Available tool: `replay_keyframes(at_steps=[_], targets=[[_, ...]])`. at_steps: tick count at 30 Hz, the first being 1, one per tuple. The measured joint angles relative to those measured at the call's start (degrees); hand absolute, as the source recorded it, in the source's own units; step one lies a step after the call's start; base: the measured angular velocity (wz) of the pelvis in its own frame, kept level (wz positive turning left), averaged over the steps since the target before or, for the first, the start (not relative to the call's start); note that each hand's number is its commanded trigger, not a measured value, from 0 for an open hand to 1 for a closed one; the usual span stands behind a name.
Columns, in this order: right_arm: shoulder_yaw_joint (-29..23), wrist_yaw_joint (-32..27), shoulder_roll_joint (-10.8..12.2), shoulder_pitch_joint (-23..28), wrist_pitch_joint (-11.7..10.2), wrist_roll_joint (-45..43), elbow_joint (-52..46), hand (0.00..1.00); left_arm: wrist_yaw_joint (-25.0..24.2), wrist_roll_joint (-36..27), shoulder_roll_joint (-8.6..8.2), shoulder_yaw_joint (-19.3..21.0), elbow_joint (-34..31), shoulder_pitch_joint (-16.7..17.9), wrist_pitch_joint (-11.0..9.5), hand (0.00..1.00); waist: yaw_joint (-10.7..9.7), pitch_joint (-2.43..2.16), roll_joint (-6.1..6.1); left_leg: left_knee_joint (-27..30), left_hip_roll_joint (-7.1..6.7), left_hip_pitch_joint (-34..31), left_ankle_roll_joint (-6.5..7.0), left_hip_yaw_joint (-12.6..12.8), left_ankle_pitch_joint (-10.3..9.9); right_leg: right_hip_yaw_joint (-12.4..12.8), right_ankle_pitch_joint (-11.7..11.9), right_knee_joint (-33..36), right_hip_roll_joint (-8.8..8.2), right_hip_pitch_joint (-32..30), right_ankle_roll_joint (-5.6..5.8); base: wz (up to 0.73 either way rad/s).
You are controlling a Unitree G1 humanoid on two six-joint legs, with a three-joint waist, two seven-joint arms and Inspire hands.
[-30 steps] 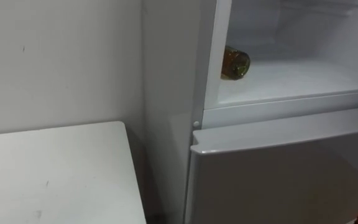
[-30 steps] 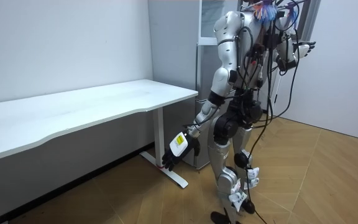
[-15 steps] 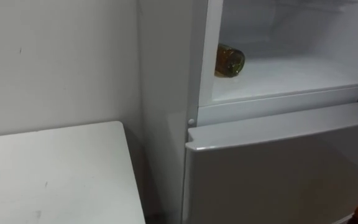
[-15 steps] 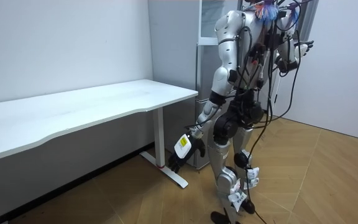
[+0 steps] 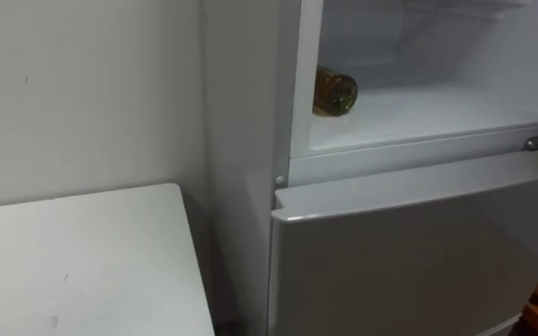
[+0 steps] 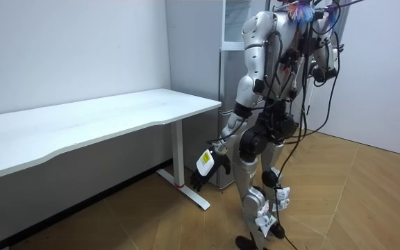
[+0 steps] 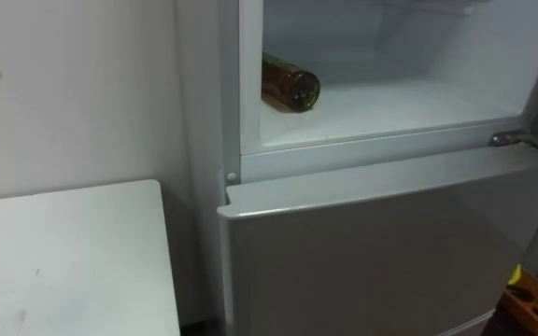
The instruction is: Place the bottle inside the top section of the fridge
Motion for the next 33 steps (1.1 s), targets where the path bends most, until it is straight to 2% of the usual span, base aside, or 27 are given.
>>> replay_keyframes(at_steps=[5, 17, 20, 27, 33], targets=[[0.2, 0.0, 0.0, 0.1, 0.0, -0.1, 0.0, 0.00, -0.7, 0.1, 0.00, 0.0, 1.2, -0.1, -0.9, 0.00, 0.7, -0.01, -0.01, 0.2, 0.01, 0.0, 0.00, 0.0, 0.0, 0.0, 0.0, 0.0, -0.01, 0.0, -0.01, -0.01], [2.5, 0.1, 0.0, 0.1, -0.5, -1.0, -0.5, 0.00, -3.0, 0.0, 0.10, 0.0, 1.9, -0.1, -1.0, 0.00, 1.1, -0.03, -0.03, 0.2, 0.08, 0.1, 0.01, -0.1, 0.0, 0.1, 0.1, 0.2, 0.04, 0.0, -0.17, 0.00], [3.8, 0.1, 0.8, 0.1, -0.5, -3.8, -0.5, 0.00, -3.1, 0.1, 0.09, -0.3, 1.9, -0.1, -1.0, 0.00, 1.1, -0.03, -0.02, 0.2, 0.11, 0.1, 0.01, -0.1, 0.0, 0.1, 0.1, 0.2, 0.11, 0.0, -0.19, 0.00], [8.4, 0.3, 0.9, 0.1, -1.1, -8.3, -0.5, 0.00, -4.1, 0.2, 0.06, -1.3, 1.7, -0.1, -1.2, 0.00, 1.3, -0.09, 0.19, 0.8, 0.18, -0.2, 0.01, -0.5, 0.0, 0.1, 0.2, 0.3, 0.11, 0.4, -0.29, 0.00], [11.0, 1.6, 0.9, 0.1, -1.7, -9.2, -2.0, 0.00, -4.0, 0.7, 0.05, -1.9, 1.7, -0.1, -2.2, 0.00, 1.9, -0.18, 0.50, 1.2, 0.14, -1.0, 0.02, -1.2, 0.0, 0.0, 0.3, 0.9, 0.06, -0.5, -0.47, 0.00]])
